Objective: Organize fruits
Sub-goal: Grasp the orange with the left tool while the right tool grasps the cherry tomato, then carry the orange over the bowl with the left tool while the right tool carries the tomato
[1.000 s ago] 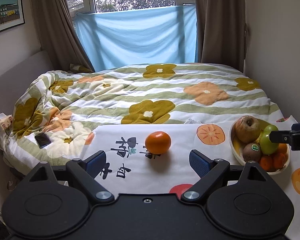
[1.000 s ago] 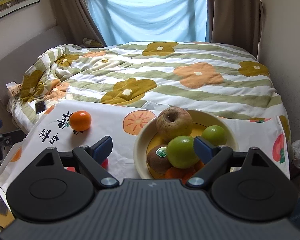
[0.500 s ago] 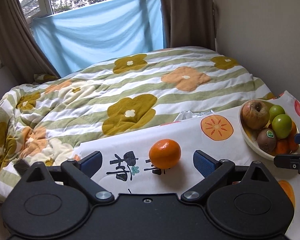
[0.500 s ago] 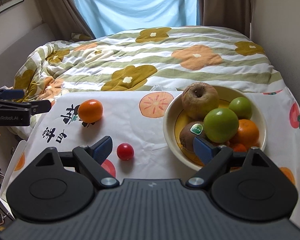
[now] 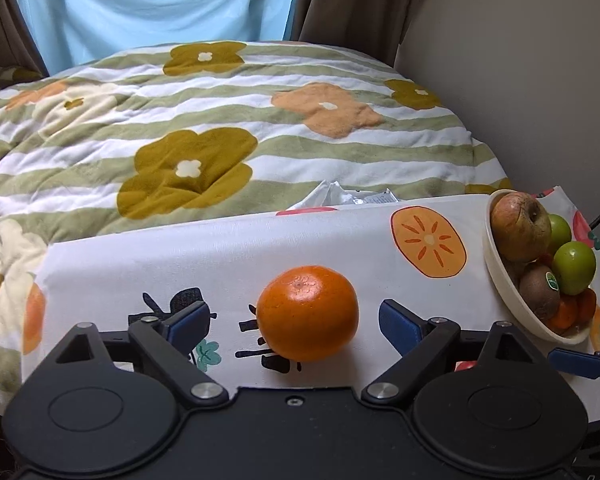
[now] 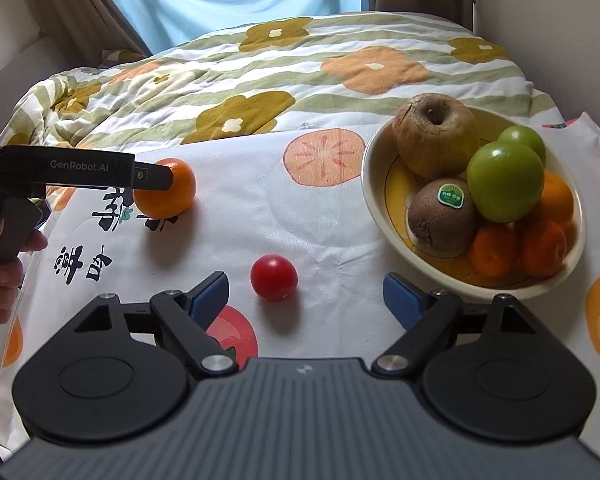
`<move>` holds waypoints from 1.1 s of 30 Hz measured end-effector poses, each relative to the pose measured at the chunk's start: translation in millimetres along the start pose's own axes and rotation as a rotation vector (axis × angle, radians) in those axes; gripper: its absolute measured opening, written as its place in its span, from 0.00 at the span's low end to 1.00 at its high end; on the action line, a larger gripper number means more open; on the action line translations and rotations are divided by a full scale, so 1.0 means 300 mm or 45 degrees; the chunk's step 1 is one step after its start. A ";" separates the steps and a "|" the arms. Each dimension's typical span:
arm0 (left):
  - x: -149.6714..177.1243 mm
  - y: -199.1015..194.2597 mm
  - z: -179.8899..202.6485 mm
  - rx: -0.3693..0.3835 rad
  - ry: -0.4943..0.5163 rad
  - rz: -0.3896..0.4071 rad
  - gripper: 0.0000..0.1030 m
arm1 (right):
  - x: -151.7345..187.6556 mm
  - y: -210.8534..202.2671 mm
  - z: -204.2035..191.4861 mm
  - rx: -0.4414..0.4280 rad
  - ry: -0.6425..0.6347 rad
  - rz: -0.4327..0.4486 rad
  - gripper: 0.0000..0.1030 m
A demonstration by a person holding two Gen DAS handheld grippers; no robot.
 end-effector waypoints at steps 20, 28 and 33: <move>0.027 0.047 0.025 0.070 0.126 0.005 0.64 | 0.011 0.103 -0.063 0.024 0.007 -0.051 0.66; 0.051 0.033 0.027 0.030 0.163 0.016 0.64 | -0.003 0.120 -0.076 0.023 -0.040 -0.044 0.49; 0.070 0.007 0.028 0.003 0.177 0.022 0.63 | -0.004 0.097 -0.083 0.010 -0.067 -0.016 0.45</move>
Point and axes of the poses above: each gripper's, at about its wrist camera, not at the fingertips, and y roughly the way its jaws point, z to its right, x to its underside, the point moved 6 cm from there along y, roughly the way its jaws point, and after that the axes turned 3 degrees about -x, right-handed, at the moved point
